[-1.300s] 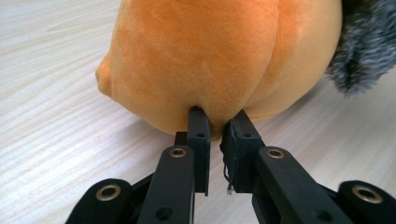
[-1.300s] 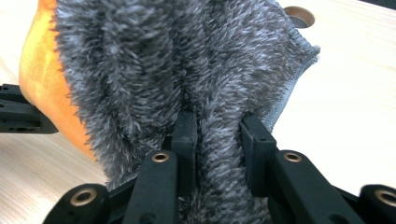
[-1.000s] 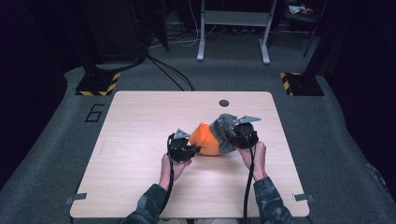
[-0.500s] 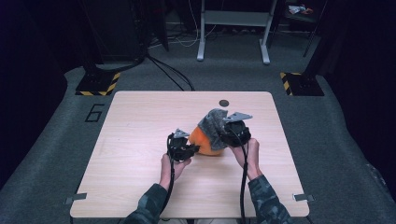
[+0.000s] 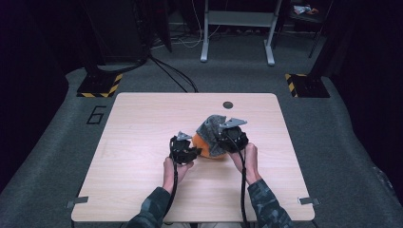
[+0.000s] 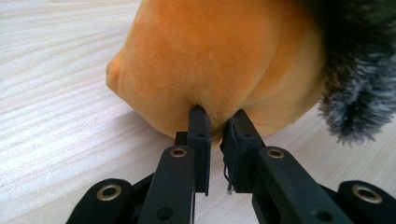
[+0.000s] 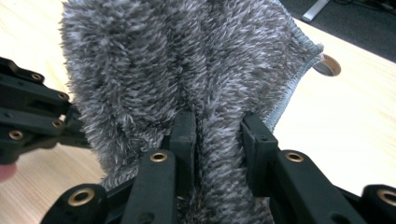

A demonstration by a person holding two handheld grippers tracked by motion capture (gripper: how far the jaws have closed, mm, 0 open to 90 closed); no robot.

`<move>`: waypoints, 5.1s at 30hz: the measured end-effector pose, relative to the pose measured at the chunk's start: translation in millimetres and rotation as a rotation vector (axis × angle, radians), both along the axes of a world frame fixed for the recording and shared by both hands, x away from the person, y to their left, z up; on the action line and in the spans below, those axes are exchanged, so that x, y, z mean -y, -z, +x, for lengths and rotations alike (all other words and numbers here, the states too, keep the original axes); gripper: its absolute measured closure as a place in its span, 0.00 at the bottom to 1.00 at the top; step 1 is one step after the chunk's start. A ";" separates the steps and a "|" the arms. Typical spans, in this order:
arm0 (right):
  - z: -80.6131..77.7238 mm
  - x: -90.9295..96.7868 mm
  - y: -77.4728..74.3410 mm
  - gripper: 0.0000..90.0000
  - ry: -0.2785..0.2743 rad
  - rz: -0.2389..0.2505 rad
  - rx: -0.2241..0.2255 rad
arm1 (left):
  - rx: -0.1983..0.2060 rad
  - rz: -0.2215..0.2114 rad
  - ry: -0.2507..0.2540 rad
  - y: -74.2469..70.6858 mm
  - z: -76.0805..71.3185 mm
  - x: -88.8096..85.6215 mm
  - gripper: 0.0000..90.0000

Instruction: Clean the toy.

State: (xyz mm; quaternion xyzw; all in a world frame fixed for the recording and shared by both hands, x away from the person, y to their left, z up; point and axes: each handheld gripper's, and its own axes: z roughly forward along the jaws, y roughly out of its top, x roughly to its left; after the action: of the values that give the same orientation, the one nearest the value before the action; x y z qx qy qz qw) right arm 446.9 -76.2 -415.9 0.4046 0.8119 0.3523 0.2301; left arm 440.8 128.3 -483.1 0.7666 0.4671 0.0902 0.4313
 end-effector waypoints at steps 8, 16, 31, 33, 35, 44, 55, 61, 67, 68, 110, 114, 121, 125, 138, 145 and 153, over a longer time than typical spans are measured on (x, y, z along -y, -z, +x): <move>-1.2 14.6 8.6 0.77 0.035 0.022 -0.019 | -0.001 -0.009 -0.008 1.0 1.0 -0.2 0.91; 1.1 32.1 21.3 0.77 0.077 0.028 -0.052 | 0.000 -0.009 -0.012 1.1 1.3 0.0 0.90; 18.6 59.2 69.2 0.78 0.160 0.043 -0.209 | 0.003 0.005 -0.028 2.5 2.6 -1.6 0.90; 19.3 62.5 68.8 0.78 0.166 0.064 -0.203 | 0.000 0.014 -0.034 2.8 2.8 -1.5 0.90; 16.5 63.1 61.6 0.78 0.172 0.076 -0.172 | -0.008 0.016 -0.043 4.1 3.4 -1.6 0.90; 1.4 45.1 4.8 0.78 0.073 0.087 -0.023 | -0.002 0.018 -0.041 3.9 1.6 1.9 0.90; 7.2 -17.0 -9.2 0.78 -0.047 -0.064 0.015 | -0.003 0.020 -0.028 3.6 1.3 1.0 0.90; 7.6 -8.6 -6.3 0.78 -0.022 -0.032 -0.005 | 0.004 0.018 -0.017 3.8 1.2 2.1 0.90; 7.3 7.2 -0.1 0.78 0.004 -0.012 -0.026 | 0.003 0.014 -0.021 3.9 1.4 2.2 0.90; 7.2 9.2 0.9 0.78 0.011 -0.010 -0.027 | 0.003 0.015 -0.020 3.9 1.4 2.1 0.90; 7.9 66.0 25.1 0.80 0.150 0.074 -0.082 | 0.009 0.016 -0.013 4.0 2.2 0.7 0.89; 4.5 49.3 3.5 0.80 0.094 0.074 -0.033 | 0.012 0.010 -0.018 4.4 2.4 1.1 0.89; 14.7 26.5 15.0 0.80 0.068 0.018 -0.058 | 0.019 0.009 -0.004 5.0 2.3 -2.1 0.82; 18.5 28.6 15.2 0.80 0.080 0.020 -0.061 | 0.061 0.075 0.016 4.8 -1.3 0.0 0.70; 26.6 27.6 14.6 0.80 0.087 0.020 -0.060 | 0.160 0.276 0.028 12.8 2.4 18.4 0.50; 26.2 27.1 14.2 0.80 0.091 0.029 -0.051 | 0.174 0.264 0.017 12.8 7.1 20.0 0.79; 23.5 32.2 12.3 0.80 0.110 0.057 -0.033 | 0.134 0.181 0.009 9.4 4.3 16.2 0.91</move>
State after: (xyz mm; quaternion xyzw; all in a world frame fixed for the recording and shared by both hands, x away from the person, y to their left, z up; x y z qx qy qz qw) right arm 470.4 -108.4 -428.2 0.4607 0.7818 0.3556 0.2239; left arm 445.2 112.0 -492.5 0.7968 0.4237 0.1810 0.3909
